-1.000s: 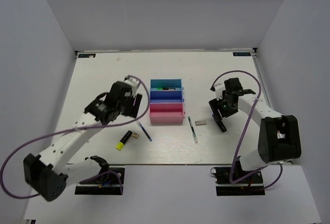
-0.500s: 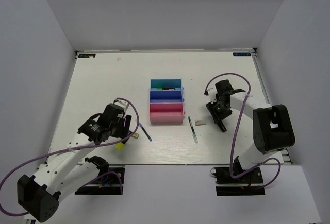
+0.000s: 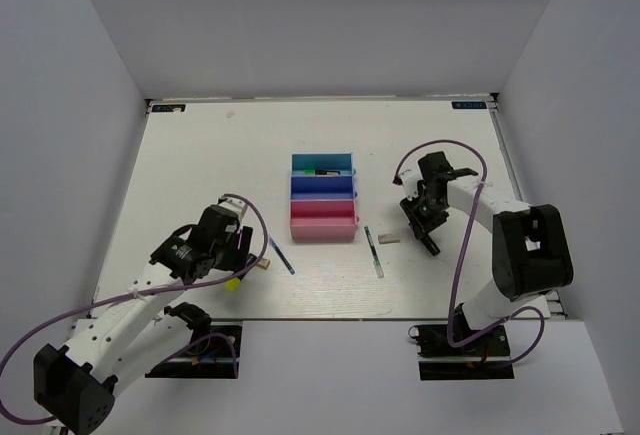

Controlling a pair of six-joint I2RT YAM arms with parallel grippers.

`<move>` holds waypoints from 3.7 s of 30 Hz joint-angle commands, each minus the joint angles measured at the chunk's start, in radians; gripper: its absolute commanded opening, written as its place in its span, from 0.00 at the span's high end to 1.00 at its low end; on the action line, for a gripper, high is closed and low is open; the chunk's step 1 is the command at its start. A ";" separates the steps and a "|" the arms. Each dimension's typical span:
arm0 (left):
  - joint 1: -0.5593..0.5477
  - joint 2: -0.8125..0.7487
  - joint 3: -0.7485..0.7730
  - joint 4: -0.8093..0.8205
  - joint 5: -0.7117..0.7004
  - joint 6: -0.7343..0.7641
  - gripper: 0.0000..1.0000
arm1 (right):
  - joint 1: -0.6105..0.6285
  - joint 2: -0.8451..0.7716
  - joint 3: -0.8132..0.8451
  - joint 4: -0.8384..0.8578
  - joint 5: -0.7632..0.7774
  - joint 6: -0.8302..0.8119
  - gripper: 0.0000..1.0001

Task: Sort the stationery into containers
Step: Pick up the pen from the center of the board, then place the pen in the storage box, then pick up the pen from the center of the board, then place the pen in the storage box.

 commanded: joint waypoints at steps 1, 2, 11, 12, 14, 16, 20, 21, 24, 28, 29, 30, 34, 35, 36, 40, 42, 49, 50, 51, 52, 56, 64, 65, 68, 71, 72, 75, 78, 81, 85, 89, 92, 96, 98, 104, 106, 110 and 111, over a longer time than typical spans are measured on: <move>0.005 0.018 -0.010 -0.002 -0.005 0.000 0.24 | 0.012 -0.078 0.108 -0.109 -0.142 -0.119 1.00; 0.005 0.040 -0.001 -0.008 -0.013 0.002 0.24 | 0.021 -0.078 0.171 -0.125 -0.156 -0.141 1.00; 0.005 0.173 0.018 -0.051 0.038 0.029 0.25 | 0.127 0.071 0.615 -0.159 -0.362 -0.535 1.00; 0.003 0.178 0.019 -0.054 0.041 0.029 0.25 | 0.150 0.088 0.636 -0.145 -0.369 -0.559 1.00; 0.005 0.201 0.019 -0.054 0.047 0.035 0.25 | 0.182 0.206 0.725 -0.119 -0.372 -0.661 1.00; 0.006 0.218 0.019 -0.057 0.053 0.035 0.25 | 0.220 0.288 0.814 -0.144 -0.383 -0.730 1.00; 0.006 0.234 0.013 -0.051 0.050 0.037 0.25 | 0.256 0.386 0.930 -0.052 -0.437 -0.843 1.00; 0.006 0.239 0.015 -0.051 0.047 0.038 0.25 | 0.269 0.392 0.925 -0.023 -0.438 -0.843 1.00; 0.005 0.256 0.016 -0.054 0.044 0.042 0.25 | 0.285 0.439 0.939 0.066 -0.446 -0.892 1.00; 0.005 0.280 0.019 -0.059 0.053 0.054 0.25 | 0.311 0.524 1.051 0.010 -0.469 -0.899 1.00; 0.006 0.285 0.019 -0.060 0.052 0.055 0.25 | 0.313 0.534 1.060 0.011 -0.468 -0.899 1.00; 0.005 0.290 0.019 -0.060 0.055 0.055 0.25 | 0.313 0.541 1.056 0.017 -0.475 -0.905 1.00; 0.008 0.300 0.022 -0.062 0.058 0.058 0.25 | 0.336 0.560 1.033 0.020 -0.471 -0.899 1.00; 0.005 0.302 0.024 -0.063 0.061 0.058 0.25 | 0.337 0.573 1.034 0.014 -0.468 -0.897 1.00; 0.006 0.304 0.024 -0.063 0.062 0.058 0.25 | 0.339 0.580 1.031 0.004 -0.469 -0.890 1.00; 0.005 0.310 0.024 -0.059 0.074 0.062 0.25 | 0.345 0.579 1.022 -0.029 -0.474 -0.860 1.00; 0.003 0.311 0.025 -0.060 0.076 0.063 0.25 | 0.348 0.564 1.006 -0.026 -0.475 -0.848 1.00; 0.006 0.317 0.027 -0.059 0.087 0.066 0.25 | 0.360 0.565 0.973 0.040 -0.380 -0.713 1.00; 0.005 0.320 0.027 -0.057 0.088 0.069 0.25 | 0.365 0.567 0.967 0.048 -0.360 -0.702 1.00; 0.003 0.322 0.025 -0.056 0.093 0.069 0.25 | 0.365 0.568 0.967 0.048 -0.354 -0.698 0.87; 0.006 0.330 0.027 -0.056 0.093 0.071 0.25 | 0.368 0.571 0.965 0.043 -0.349 -0.693 0.76; 0.003 0.362 0.038 -0.054 0.099 0.075 0.25 | 0.369 0.559 0.957 0.036 -0.334 -0.650 0.39; 0.005 0.428 0.050 -0.031 0.159 0.114 0.27 | 0.362 0.449 0.948 0.033 -0.366 -0.512 0.35; 0.009 0.437 0.048 -0.027 0.163 0.118 0.28 | 0.359 0.436 0.939 0.034 -0.366 -0.485 0.35; 0.035 0.463 0.053 -0.007 0.179 0.137 0.33 | 0.352 0.347 0.867 0.065 -0.378 -0.402 0.33; 0.049 0.507 0.067 0.015 0.182 0.150 0.40 | 0.336 0.231 0.747 0.109 -0.404 -0.339 0.33; 0.051 0.518 0.073 0.018 0.183 0.155 0.43 | 0.333 0.208 0.699 0.129 -0.412 -0.310 0.33; 0.049 0.579 0.097 0.029 0.174 0.164 0.47 | 0.320 0.056 0.576 0.167 -0.435 -0.268 0.33; 0.052 0.623 0.111 0.038 0.168 0.169 0.48 | 0.306 -0.048 0.456 0.192 -0.448 -0.245 0.33; 0.052 0.644 0.108 0.044 0.167 0.170 0.48 | 0.291 -0.143 0.349 0.217 -0.460 -0.219 0.33; 0.052 0.647 0.094 0.044 0.156 0.169 0.65 | 0.276 -0.240 0.247 0.221 -0.474 -0.192 0.33; 0.049 0.604 0.108 0.026 0.148 0.147 0.93 | 0.262 -0.335 0.178 0.203 -0.468 -0.170 0.33; 0.035 0.511 0.134 -0.003 0.122 0.111 1.00 | 0.254 -0.392 0.155 0.175 -0.422 -0.146 0.40; 0.015 0.382 0.211 -0.063 0.098 0.088 1.00 | 0.251 -0.447 0.117 0.093 -0.341 -0.104 1.00; -0.015 0.322 0.280 -0.079 0.087 0.106 1.00 | 0.242 -0.498 0.068 0.094 -0.330 -0.104 1.00; -0.100 0.365 0.427 0.129 0.202 0.402 1.00 | 0.236 -0.594 -0.109 0.191 -0.216 -0.083 0.82; -0.107 0.405 0.453 0.206 0.273 0.529 1.00 | 0.233 -0.608 -0.148 0.217 -0.185 -0.069 0.81; -0.106 0.529 0.511 0.464 0.364 0.733 1.00 | 0.219 -0.641 -0.208 0.270 -0.144 -0.053 0.81; -0.107 0.573 0.527 0.489 0.363 0.756 1.00 | 0.219 -0.644 -0.216 0.277 -0.135 -0.057 0.81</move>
